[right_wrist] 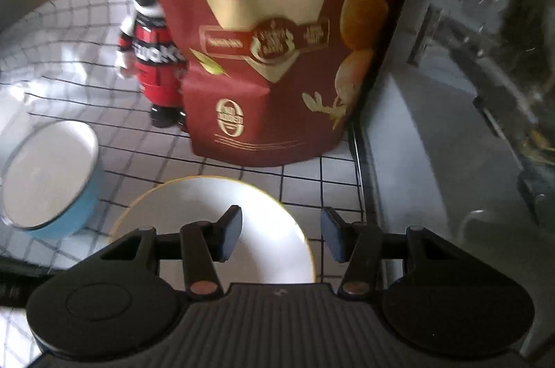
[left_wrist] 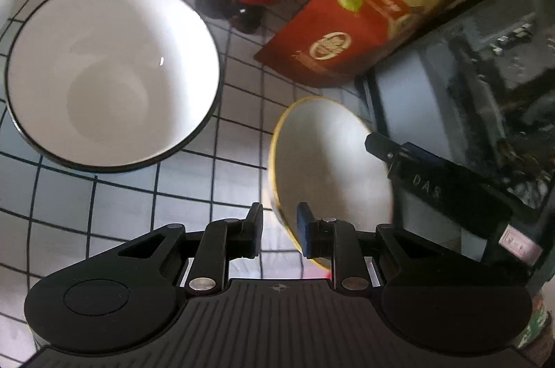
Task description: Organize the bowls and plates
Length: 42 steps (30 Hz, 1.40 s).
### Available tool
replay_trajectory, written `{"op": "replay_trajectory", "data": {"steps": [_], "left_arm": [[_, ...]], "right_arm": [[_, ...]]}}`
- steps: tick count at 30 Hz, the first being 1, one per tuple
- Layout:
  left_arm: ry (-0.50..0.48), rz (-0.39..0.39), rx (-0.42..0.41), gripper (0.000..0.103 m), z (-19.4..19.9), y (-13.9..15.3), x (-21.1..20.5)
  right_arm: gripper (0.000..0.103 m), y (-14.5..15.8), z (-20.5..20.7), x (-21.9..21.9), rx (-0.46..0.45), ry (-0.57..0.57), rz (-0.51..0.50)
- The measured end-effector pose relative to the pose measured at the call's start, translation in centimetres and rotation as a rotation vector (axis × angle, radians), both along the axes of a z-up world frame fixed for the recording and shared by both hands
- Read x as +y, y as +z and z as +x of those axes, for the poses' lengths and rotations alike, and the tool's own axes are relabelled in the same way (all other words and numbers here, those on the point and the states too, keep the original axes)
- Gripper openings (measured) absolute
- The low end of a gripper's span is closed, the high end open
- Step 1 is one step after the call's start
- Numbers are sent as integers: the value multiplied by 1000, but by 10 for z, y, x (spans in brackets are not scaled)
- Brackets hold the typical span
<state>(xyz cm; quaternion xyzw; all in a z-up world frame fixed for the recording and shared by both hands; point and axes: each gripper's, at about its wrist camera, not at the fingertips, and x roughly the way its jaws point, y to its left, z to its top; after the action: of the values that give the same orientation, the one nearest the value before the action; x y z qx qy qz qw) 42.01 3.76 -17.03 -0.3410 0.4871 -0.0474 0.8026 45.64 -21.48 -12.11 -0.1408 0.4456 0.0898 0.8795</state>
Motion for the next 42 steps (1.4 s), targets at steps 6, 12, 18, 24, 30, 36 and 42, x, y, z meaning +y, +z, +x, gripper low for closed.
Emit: {"op": "replay_trajectory", "data": {"steps": [6,12,18,24,30,36,42], "left_arm": [[14,-21,41,24,12,-19,-9],[-22,-46,51,23,16,-22,-11],[-51,7,101,23,10,-14,-3],[-81,28,139,23,-33,-10,27],[-95,-17,193,23,-83,-12,69],[-65,20,209,23,-118,-6,109],[-115,75,215,23,-132,0,119]], "right_arm": [[50,-27,27,-4,85,-20,46],[62,-40,37,-5,150,-2,123],[62,-34,36,-4,203,-4,199],[62,-27,8,30,246,53,239],[62,-16,-43,72,275,132,246],[63,-14,-83,101,352,169,313],[65,-12,-104,118,382,199,324]]}}
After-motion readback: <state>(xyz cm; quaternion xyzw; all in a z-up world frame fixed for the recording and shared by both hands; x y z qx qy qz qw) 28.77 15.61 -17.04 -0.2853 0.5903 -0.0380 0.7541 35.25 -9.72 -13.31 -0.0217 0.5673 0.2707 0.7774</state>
